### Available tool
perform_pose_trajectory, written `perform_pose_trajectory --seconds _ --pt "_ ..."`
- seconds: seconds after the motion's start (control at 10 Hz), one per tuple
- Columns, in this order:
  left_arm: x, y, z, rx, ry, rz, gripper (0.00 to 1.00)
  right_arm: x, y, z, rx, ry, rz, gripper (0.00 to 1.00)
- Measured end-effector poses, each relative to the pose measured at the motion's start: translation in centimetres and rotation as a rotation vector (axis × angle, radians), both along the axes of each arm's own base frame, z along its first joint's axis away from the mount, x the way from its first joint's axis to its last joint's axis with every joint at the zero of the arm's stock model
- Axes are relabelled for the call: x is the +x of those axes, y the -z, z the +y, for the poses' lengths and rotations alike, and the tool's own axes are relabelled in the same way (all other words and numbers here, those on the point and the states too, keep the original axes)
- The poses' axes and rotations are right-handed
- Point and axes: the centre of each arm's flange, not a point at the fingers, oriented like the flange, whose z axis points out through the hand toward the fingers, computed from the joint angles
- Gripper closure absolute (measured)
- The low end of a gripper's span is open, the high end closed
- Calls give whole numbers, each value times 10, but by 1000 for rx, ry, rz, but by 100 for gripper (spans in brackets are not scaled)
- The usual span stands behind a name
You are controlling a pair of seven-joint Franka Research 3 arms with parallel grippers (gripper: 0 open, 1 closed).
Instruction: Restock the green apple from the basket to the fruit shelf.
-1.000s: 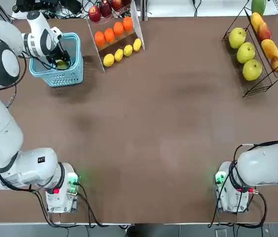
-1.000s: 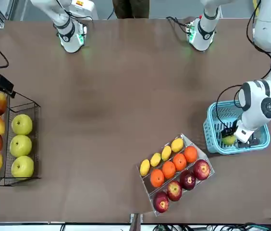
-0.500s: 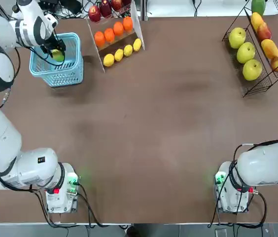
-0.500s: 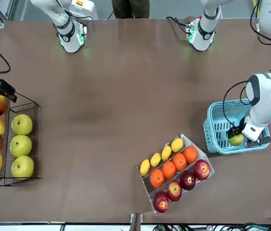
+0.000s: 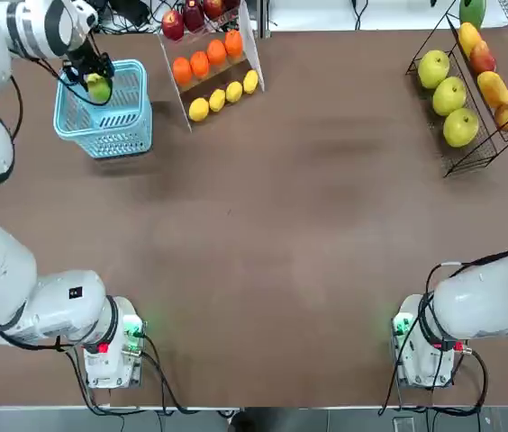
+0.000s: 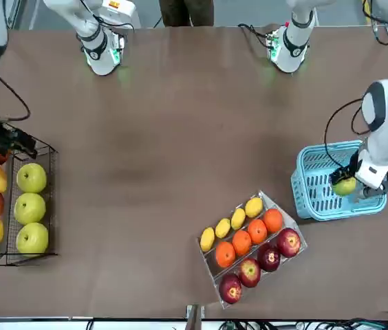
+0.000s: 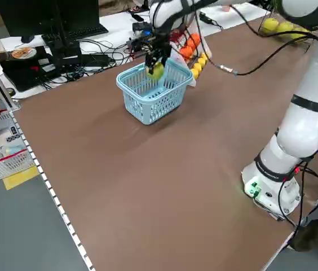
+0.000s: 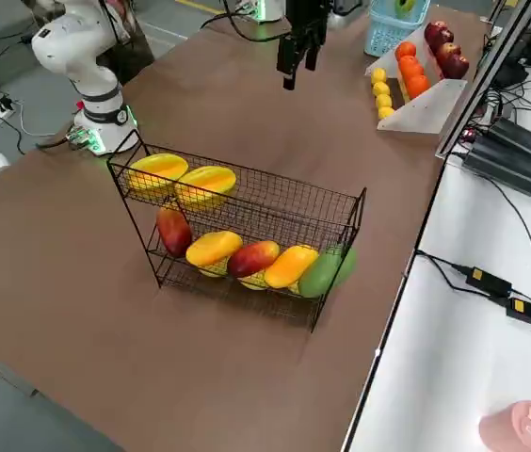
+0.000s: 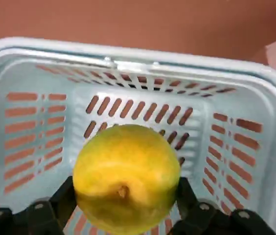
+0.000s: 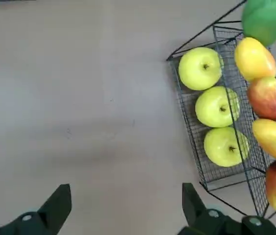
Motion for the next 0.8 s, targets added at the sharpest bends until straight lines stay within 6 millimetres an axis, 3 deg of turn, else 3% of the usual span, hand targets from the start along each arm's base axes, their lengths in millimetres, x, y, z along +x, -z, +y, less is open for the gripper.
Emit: perform_pose_trajectory --seconds 0.2,0.5,0.8 --pt "-8 -39 -6 8 -24 19 14 7 4 12 82 -78 -23 0" --pt "-1 -109 -19 -1 -98 27 14 17 12 23 193 -286 -66 0" --pt "5 -123 -57 -233 -236 32 14 30 33 27 318 -581 -127 0"
